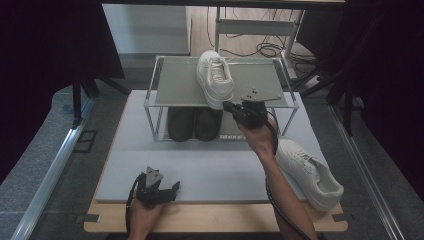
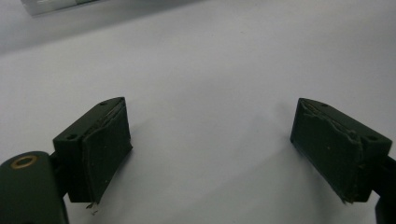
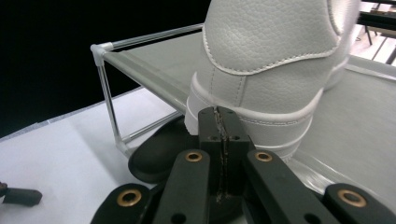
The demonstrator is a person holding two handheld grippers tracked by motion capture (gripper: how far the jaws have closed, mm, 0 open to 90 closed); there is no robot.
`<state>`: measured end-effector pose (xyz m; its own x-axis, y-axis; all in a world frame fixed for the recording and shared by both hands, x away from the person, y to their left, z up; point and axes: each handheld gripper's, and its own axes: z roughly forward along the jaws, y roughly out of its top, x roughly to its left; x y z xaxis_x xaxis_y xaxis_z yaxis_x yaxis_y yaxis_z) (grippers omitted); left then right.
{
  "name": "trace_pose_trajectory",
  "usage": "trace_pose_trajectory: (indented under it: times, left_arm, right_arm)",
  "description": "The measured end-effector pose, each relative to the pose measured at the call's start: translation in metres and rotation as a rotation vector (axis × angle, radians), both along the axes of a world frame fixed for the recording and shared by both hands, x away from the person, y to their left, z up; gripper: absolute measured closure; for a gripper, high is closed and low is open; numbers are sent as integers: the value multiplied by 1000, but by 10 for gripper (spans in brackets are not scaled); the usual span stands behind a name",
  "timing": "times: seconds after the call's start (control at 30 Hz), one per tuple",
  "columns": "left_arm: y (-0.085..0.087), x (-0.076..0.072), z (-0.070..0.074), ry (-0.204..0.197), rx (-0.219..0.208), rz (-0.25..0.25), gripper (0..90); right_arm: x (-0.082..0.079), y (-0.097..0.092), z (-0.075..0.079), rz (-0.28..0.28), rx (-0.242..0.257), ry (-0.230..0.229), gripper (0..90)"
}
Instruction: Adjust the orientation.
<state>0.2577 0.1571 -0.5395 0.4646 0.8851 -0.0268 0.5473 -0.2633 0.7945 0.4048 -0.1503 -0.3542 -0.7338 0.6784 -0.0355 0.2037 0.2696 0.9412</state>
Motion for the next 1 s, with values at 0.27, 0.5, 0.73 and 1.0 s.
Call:
trace_pose_trajectory:
  times: [0.27, 0.5, 0.73, 1.0]
  left_arm:
    - [0, 0, 0, 0, -1, 0, 116]
    - [0, 0, 0, -2, 1, -2, 116]
    - [0, 0, 0, -2, 1, -2, 116]
    - [0, 0, 0, -4, -1, 0, 116]
  right_arm:
    - [11, 28, 0, 42, -4, 7, 899]
    - [11, 47, 0, 60, -13, 6, 897]
    - [4, 39, -1, 77, 0, 12, 848]
    - [-11, 22, -2, 83, -15, -3, 611]
